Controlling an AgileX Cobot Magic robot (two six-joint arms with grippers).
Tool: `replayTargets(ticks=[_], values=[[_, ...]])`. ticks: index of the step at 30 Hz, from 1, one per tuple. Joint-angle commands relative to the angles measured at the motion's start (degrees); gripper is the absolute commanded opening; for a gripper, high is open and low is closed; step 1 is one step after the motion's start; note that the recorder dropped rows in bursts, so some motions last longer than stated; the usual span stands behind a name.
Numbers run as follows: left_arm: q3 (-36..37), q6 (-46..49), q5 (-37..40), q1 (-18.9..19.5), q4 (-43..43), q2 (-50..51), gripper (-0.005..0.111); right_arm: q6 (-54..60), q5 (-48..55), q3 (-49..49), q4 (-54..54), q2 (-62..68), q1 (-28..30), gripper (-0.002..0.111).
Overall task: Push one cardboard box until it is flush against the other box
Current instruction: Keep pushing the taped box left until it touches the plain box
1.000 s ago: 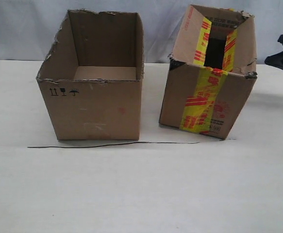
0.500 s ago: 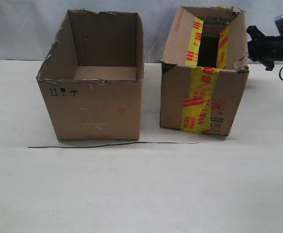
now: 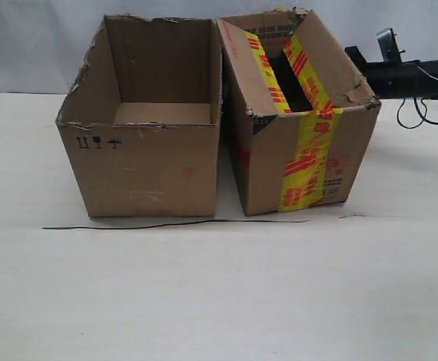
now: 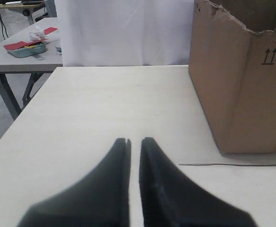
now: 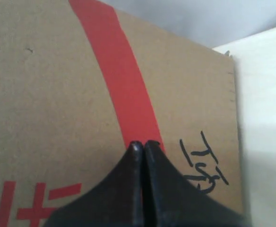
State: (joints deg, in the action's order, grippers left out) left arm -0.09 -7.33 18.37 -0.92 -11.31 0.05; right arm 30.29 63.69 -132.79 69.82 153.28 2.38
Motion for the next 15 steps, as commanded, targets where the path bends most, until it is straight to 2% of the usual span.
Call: replayTargets(ticks=[1, 6, 11, 15], values=[[0.09, -0.23, -0.69, -0.46, 0.39, -0.05, 0.0, -0.79, 2.22, -0.41, -0.68, -0.03, -0.28, 0.0], [0.09, -0.23, -0.69, -0.46, 0.39, -0.05, 0.0, -2.73, 1.95, -0.41, -6.76, -1.12, 0.81, 0.0], [0.09, -0.23, -0.69, -0.46, 0.39, -0.05, 0.0, -2.6, 5.28, 0.92, -7.3, -1.2, 0.77, 0.0], [0.09, -0.23, -0.69, -0.46, 0.39, -0.05, 0.0, 0.5, 6.28, 5.86, -7.08, -2.73, 0.14, 0.0]])
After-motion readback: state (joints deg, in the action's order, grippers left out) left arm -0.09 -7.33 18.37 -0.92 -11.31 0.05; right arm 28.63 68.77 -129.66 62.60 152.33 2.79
